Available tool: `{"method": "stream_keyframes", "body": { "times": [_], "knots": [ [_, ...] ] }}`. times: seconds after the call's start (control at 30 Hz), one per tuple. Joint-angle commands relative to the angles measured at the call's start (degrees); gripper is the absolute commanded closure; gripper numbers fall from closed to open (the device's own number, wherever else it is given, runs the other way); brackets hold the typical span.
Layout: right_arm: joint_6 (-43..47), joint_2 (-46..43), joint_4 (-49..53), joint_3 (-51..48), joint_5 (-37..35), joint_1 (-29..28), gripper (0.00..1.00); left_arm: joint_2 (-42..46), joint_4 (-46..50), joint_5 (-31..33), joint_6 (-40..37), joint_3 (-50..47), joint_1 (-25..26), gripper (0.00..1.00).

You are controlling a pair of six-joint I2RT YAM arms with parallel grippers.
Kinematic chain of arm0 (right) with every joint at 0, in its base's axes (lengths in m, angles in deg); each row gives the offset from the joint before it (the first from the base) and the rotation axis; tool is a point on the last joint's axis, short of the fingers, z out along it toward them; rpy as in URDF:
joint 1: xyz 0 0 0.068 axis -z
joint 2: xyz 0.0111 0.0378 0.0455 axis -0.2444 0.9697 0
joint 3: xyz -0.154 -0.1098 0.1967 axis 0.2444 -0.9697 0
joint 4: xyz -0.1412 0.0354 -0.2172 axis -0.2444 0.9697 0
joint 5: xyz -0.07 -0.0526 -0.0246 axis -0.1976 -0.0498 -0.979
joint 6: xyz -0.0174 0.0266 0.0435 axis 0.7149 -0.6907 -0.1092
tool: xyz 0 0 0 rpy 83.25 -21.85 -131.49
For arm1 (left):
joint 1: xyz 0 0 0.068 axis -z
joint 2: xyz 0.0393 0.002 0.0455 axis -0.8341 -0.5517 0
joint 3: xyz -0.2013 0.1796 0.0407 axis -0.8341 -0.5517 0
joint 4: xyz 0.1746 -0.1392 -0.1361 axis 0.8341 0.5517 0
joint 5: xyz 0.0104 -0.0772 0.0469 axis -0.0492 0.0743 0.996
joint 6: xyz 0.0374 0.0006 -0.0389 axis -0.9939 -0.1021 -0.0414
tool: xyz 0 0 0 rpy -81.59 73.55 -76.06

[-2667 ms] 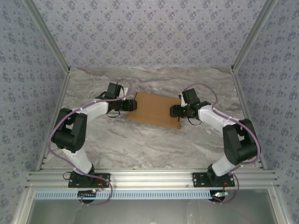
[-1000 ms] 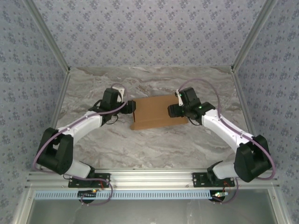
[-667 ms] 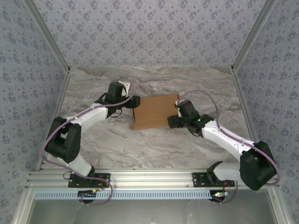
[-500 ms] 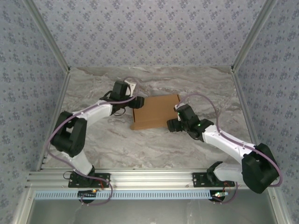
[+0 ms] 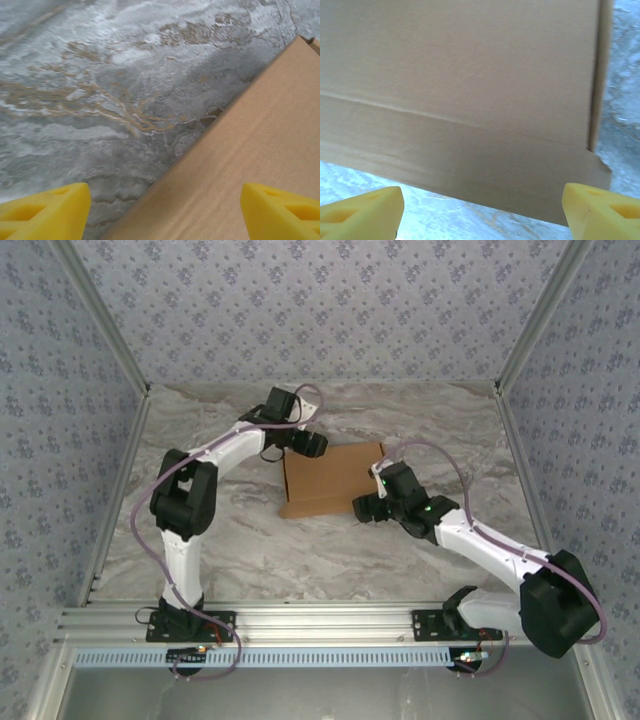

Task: Fold the paper box

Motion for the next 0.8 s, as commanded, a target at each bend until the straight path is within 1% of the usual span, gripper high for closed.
{"method": "stream_keyframes", "body": {
  "times": [0.0, 0.2, 0.3, 0.4, 0.47, 0.63, 0.77],
  "knots": [
    [2.9, 2.2, -1.4, 0.4, 5.8, 0.3, 0.16, -3.4, 7.9, -5.3, -2.1, 5.3, -0.5, 0.22],
    [1.6, 5.7, -2.9, 2.8, 8.4, 2.0, 0.17, -7.5, 12.4, -6.7, -3.1, 10.7, -1.4, 0.22],
    [0.8, 5.3, -2.2, 3.0, 10.3, 2.2, 0.18, -8.0, 14.5, -8.9, -3.3, 11.9, -2.0, 0.22],
    [0.4, 3.7, 0.0, 2.8, 11.1, 2.6, 0.18, -7.0, 15.7, -11.4, -3.4, 10.7, -2.4, 0.22],
    [0.1, 2.9, 1.9, 3.1, 11.5, 3.4, 0.18, -5.4, 15.1, -12.5, -2.4, 8.4, -2.7, 0.23],
    [-1.3, 1.4, 7.1, 4.5, 14.7, 6.5, 0.18, 0.6, 9.5, -16.4, 0.9, -1.8, -3.3, 0.24],
    [-4.4, -0.5, 7.2, 2.6, 17.6, 9.2, 0.18, 6.5, 3.2, -17.9, 4.6, -12.4, -3.3, 0.24]
  ]
}}
